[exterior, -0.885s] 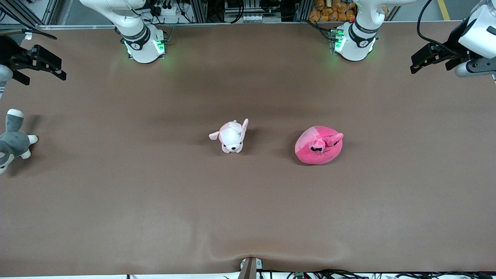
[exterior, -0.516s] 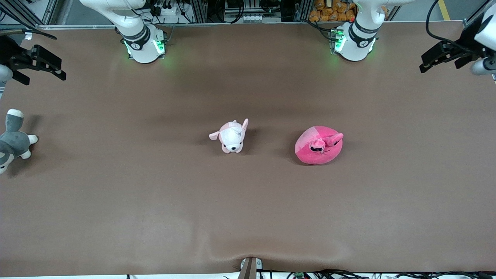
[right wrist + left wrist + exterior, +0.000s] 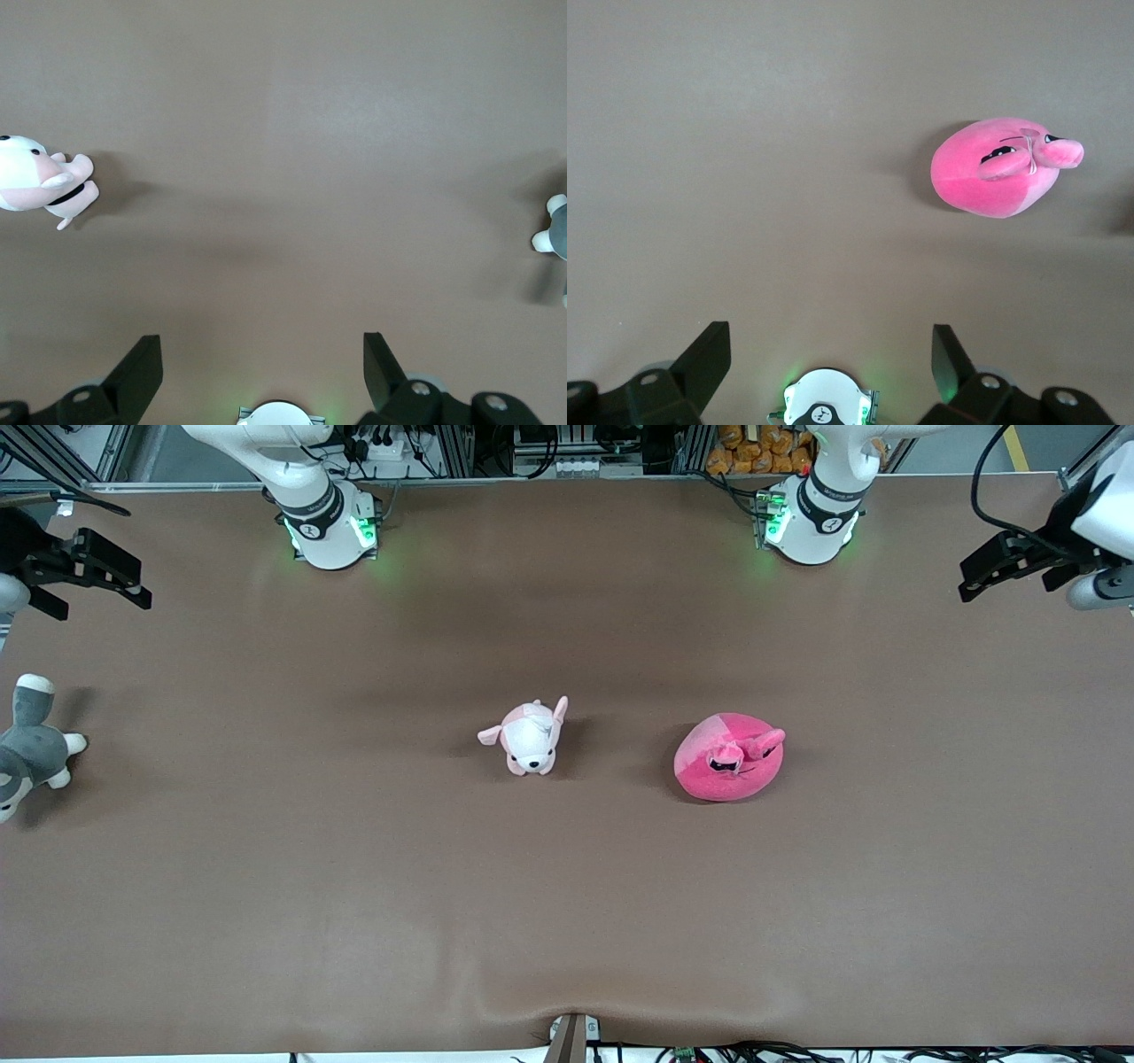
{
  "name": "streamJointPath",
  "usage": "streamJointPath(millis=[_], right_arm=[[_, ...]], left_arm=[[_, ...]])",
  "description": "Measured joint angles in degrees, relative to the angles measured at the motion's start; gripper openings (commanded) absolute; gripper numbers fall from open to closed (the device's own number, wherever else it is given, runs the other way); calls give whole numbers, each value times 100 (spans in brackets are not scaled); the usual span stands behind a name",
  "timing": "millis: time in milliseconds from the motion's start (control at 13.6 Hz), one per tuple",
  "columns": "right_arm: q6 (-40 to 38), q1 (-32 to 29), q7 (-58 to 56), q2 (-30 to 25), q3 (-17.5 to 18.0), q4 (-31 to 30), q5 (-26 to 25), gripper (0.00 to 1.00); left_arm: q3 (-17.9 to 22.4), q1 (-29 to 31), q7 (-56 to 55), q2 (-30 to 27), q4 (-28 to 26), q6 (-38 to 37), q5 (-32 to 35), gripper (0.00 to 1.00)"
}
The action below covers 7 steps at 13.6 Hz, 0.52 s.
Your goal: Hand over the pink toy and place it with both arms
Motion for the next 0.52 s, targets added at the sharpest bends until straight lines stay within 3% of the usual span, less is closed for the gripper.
streamJointPath(millis=[516], right_arm=[[0, 0, 0, 2, 0, 0, 0, 100]], left_arm=[[-15, 16, -2, 13, -35, -121, 8, 100]])
